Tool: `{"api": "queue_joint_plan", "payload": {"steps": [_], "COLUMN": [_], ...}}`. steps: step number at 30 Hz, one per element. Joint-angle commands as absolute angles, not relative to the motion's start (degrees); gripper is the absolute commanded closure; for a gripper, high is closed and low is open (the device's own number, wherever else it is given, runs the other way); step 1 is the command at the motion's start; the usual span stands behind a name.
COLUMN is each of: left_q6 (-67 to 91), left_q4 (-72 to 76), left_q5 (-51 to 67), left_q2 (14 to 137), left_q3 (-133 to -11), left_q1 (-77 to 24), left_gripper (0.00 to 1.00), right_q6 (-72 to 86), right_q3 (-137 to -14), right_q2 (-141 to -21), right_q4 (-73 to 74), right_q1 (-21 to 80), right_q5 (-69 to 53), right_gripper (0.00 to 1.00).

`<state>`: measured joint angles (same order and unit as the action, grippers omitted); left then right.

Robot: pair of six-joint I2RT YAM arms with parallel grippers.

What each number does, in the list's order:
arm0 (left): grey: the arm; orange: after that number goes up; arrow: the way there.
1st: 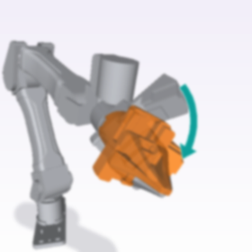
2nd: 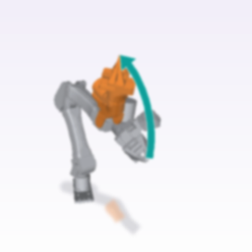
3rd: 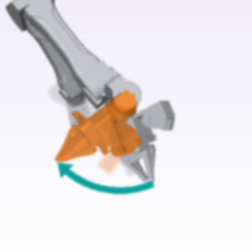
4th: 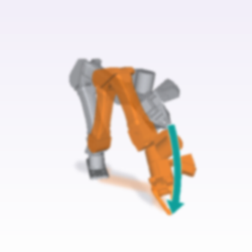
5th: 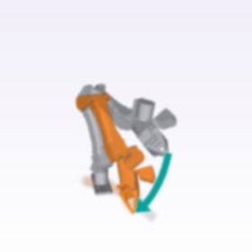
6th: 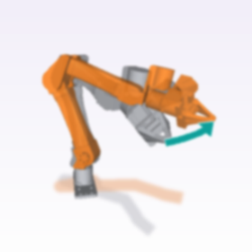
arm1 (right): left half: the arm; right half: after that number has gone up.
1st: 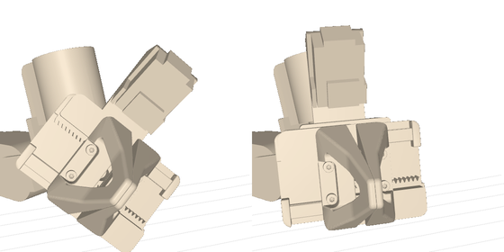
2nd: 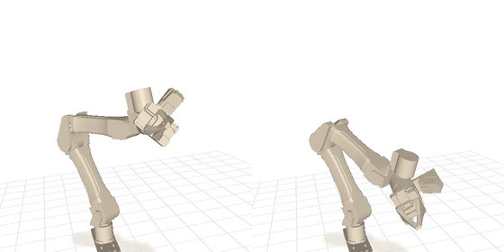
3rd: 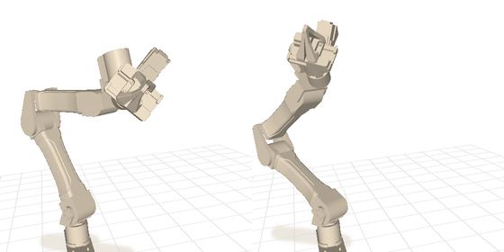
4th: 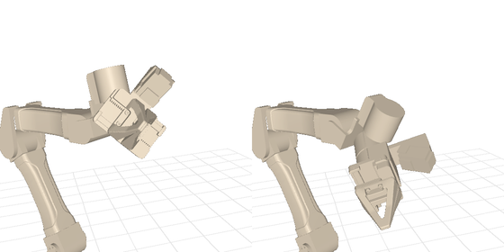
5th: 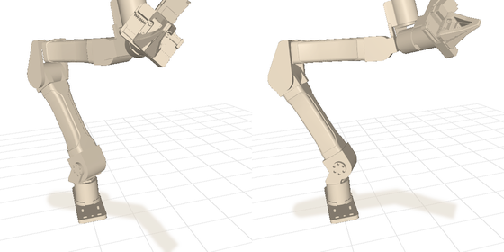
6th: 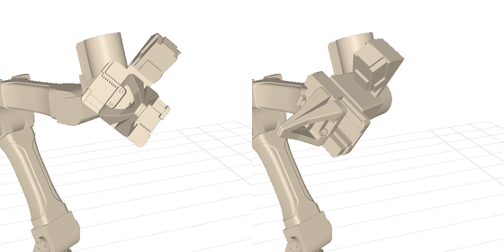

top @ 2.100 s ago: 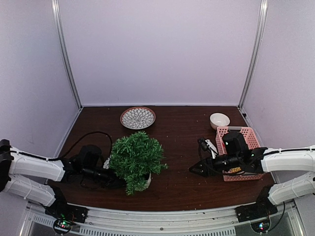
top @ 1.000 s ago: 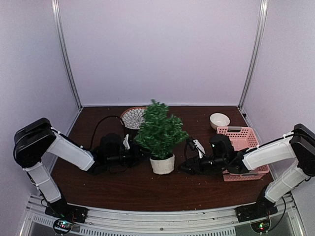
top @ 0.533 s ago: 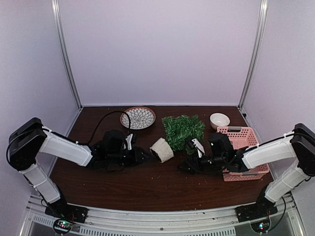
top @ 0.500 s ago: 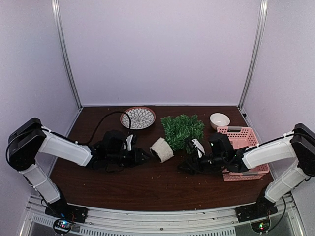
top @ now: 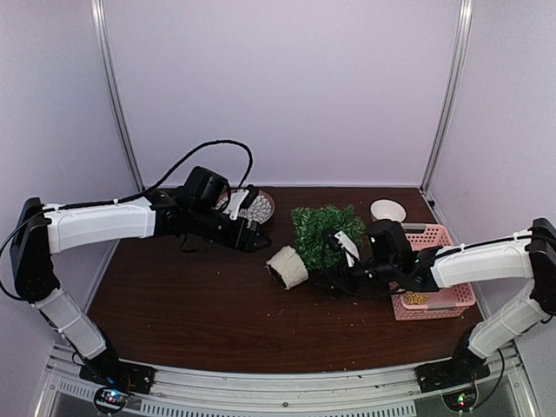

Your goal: Decorate the small christmas tree

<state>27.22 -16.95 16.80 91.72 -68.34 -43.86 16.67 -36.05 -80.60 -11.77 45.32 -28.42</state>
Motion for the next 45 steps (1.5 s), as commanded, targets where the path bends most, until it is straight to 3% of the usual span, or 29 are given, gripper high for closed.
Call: {"api": "queue_joint_plan", "payload": {"steps": [1,11,15,17,35,45], "left_q6": [27.4,31.8,32.3,32.8,36.6,37.1], "left_q4": [-20.1,-12.1,-11.5,-10.4,-0.9,0.5], "left_q5": [20.6,22.0,21.4,21.9,24.8,24.3], "left_q2": [93.2,92.6,92.4,92.8,99.4,101.3], "left_q3": [-64.3,-59.3,-58.7,-58.1,-56.9,-57.7], "left_q1": [-42.4,-42.4,-42.3,-42.2,-42.3,-42.3], "left_gripper": [0.26,0.27,0.27,0.27,0.36,0.38], "right_q6": [12.1,7.9,7.8,7.8,5.8,4.0], "right_q3": [-43.1,-55.2,-58.2,-58.8,-60.3,-64.8], "right_q2": [-83.0,-93.9,-96.4,-97.0,-94.6,-101.7], "right_q4": [-8.3,-1.4,1.3,1.7,5.0,7.0], "right_q1": [45.7,45.1,44.7,44.6,43.3,42.7], "right_q5": [-28.5,-29.8,-29.5,-29.3,-27.6,-27.3], "right_gripper": [0.49,0.5,0.35,0.32,0.31,0.35]}}
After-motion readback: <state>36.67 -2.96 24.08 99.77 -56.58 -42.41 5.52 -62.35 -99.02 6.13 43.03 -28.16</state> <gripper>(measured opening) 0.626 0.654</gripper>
